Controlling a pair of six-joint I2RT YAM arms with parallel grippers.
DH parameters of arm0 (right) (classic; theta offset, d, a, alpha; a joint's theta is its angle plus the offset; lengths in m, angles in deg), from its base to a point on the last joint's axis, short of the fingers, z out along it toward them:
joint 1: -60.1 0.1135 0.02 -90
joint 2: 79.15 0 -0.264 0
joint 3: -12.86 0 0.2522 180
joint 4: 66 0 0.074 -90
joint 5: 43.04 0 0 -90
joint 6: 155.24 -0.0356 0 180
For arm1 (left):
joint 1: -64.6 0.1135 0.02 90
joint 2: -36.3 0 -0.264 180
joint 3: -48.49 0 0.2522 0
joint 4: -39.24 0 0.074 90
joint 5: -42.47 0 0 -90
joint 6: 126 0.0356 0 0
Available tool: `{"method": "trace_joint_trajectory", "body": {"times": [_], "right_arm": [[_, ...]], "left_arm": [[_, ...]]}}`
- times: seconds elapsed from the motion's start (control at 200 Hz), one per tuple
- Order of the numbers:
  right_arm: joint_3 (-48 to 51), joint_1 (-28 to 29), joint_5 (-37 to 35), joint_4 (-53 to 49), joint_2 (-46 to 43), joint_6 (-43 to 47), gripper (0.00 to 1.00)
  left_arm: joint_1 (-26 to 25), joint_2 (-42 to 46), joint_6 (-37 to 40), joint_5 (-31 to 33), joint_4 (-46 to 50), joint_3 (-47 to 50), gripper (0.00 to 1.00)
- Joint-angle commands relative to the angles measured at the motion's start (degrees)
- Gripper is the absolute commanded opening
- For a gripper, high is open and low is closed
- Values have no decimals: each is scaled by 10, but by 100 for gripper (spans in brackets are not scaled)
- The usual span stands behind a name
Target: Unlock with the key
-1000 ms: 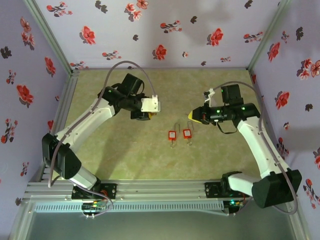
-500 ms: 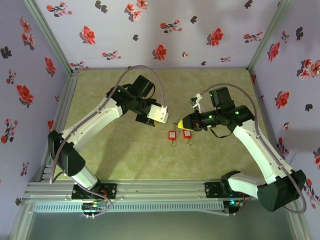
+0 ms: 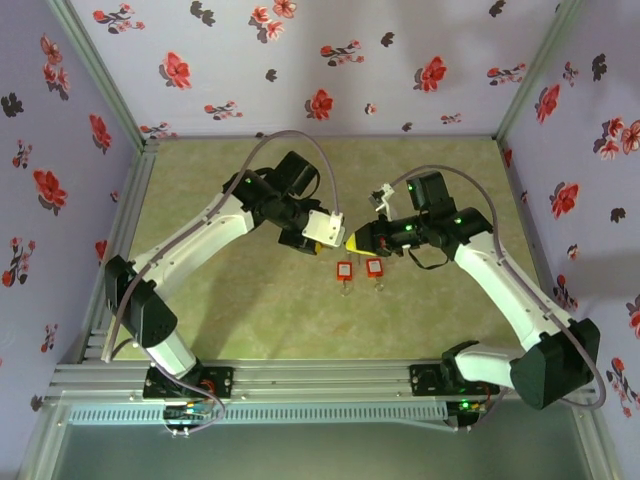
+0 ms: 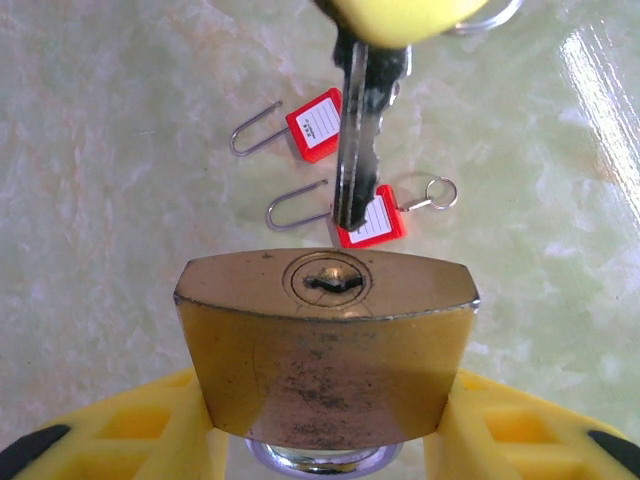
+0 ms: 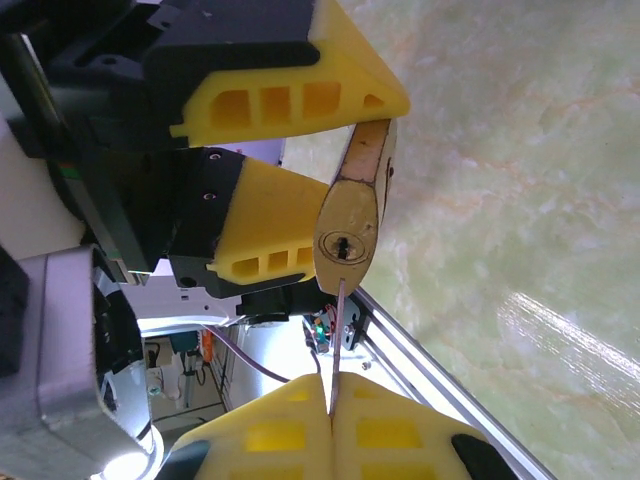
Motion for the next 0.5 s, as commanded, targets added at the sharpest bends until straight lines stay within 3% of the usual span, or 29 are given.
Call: {"method": "trace_joint_trajectory", "body": {"times": [0.0, 0.495], "right_arm": [[6, 4, 8, 3, 3, 6, 0], [21, 5, 11, 18, 4, -3, 0]], "left_arm": [[-5, -4, -10, -20, 7, -24, 0], [-26, -15, -15, -15, 15, -29, 0]]}}
